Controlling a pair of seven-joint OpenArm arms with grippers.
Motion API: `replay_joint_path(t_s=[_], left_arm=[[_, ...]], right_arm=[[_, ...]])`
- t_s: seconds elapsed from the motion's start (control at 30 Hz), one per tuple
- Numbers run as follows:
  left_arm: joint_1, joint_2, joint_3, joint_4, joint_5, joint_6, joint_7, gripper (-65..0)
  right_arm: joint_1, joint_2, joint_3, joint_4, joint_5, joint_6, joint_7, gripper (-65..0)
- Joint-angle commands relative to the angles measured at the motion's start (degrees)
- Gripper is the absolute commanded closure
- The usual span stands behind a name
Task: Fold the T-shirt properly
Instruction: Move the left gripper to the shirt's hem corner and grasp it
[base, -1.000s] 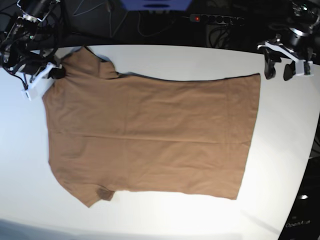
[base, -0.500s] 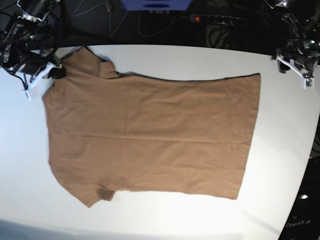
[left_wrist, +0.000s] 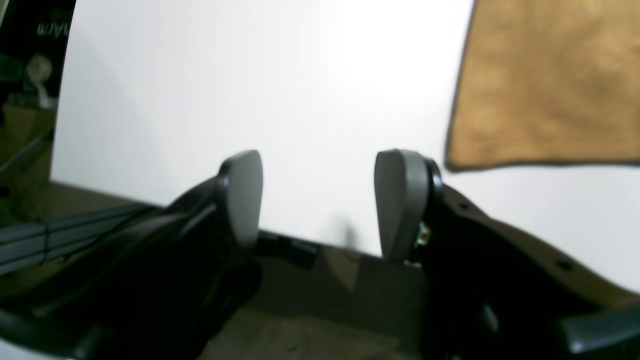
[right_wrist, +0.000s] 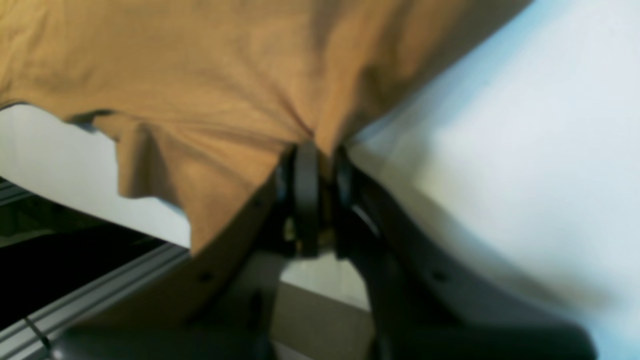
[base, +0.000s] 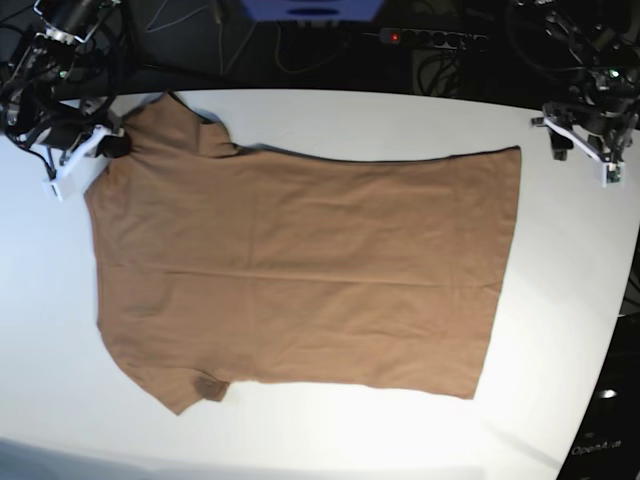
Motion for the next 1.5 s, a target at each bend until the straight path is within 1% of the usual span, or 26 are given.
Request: replay_joint_path(t_s=[0.0,0.1,0.23,0.33,0.4,0.5,0.7,0.8,0.9,0.97,1.37,1.47], left_arm=[[-0.79,-0.63,0.01,0.76,-0.59,0.14,-0.98,-35.2],[-1.75,-0.54,0.36,-0.38,-1.03,0.14,-0.98,-35.2],[-1.67,-1.24,3.35,-2.49,-5.51,0.14,-0.98,-35.2],[-1.40,-2.47,6.34,-3.64,-8.32,0.14,-0.72,-35.2],[-1.40,-2.74,7.66,-3.72,-9.73,0.14,0.78,-35.2],[-1.67,-2.74,7.92,-3.72,-11.05,0.14,2.10,-35.2],[-2.90,-2.74,7.92,-4.69,-10.70,0.14,2.27,-35.2],[-3.25,-2.91,8.01,-9.00,-10.70,0.14,1.83,-35.2],[-4.48,-4.32,8.27,-13.57,-10.87,0.14,1.75,-35.2],[-5.10,-4.41,8.19,-15.68,-10.78,0.14,1.75,-35.2],[-4.66,-3.88,8.54,-16.56,-10.70,0.14,2.36,-34.7],[-3.60,-4.14,11.26,-16.65,-10.78,0.14,3.33,-34.6]], right_arm=[[0.33,0.93,0.14,0.77,0.67,0.14,0.16,-0.7],[0.33,0.93,0.14,0.86,0.58,0.14,0.16,-0.7],[0.33,0.93,0.14,0.86,0.58,0.14,0.16,-1.0],[0.42,0.93,-0.56,0.95,0.58,0.14,0.16,-1.0],[0.42,1.37,-1.88,0.95,0.58,0.14,0.16,-1.0],[0.42,1.45,-2.58,0.95,0.58,0.14,0.16,-0.9],[1.21,1.45,-2.67,0.95,0.58,0.14,0.16,-0.9],[1.30,1.54,-2.67,0.95,0.58,0.14,0.16,-0.9],[1.30,1.54,-2.67,0.95,0.58,0.14,0.16,-0.9],[1.39,1.54,-2.67,0.95,0.58,0.14,0.16,-0.9],[1.48,1.45,-2.67,0.95,0.58,0.14,0.16,-1.2],[1.56,1.45,-2.67,0.95,0.58,0.14,0.16,-1.2]])
